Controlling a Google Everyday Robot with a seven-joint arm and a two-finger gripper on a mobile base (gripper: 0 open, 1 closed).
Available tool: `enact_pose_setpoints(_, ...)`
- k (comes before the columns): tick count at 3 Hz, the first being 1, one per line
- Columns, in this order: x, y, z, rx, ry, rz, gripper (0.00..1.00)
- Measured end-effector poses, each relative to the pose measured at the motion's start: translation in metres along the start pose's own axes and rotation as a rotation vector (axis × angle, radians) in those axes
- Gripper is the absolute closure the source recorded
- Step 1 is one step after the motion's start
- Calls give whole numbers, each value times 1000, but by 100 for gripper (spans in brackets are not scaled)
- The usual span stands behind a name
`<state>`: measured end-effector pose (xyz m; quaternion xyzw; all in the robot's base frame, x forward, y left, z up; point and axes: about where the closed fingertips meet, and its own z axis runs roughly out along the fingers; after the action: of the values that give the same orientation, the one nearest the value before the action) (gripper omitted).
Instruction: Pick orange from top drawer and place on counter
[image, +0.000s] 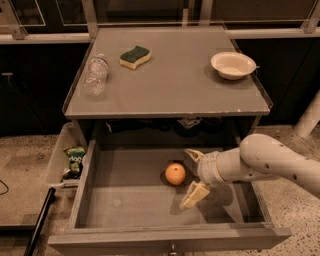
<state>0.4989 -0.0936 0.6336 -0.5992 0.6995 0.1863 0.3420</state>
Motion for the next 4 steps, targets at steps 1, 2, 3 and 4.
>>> enact_pose_setpoints(1,0,-5,24,-39,-45,-2,0)
enact_pose_setpoints(2,1,-5,25,-41,-47,1,19)
enact_pose_setpoints(3,1,-5,25,-41,-47,1,42)
enact_pose_setpoints(4,1,-5,26,-41,-47,1,66)
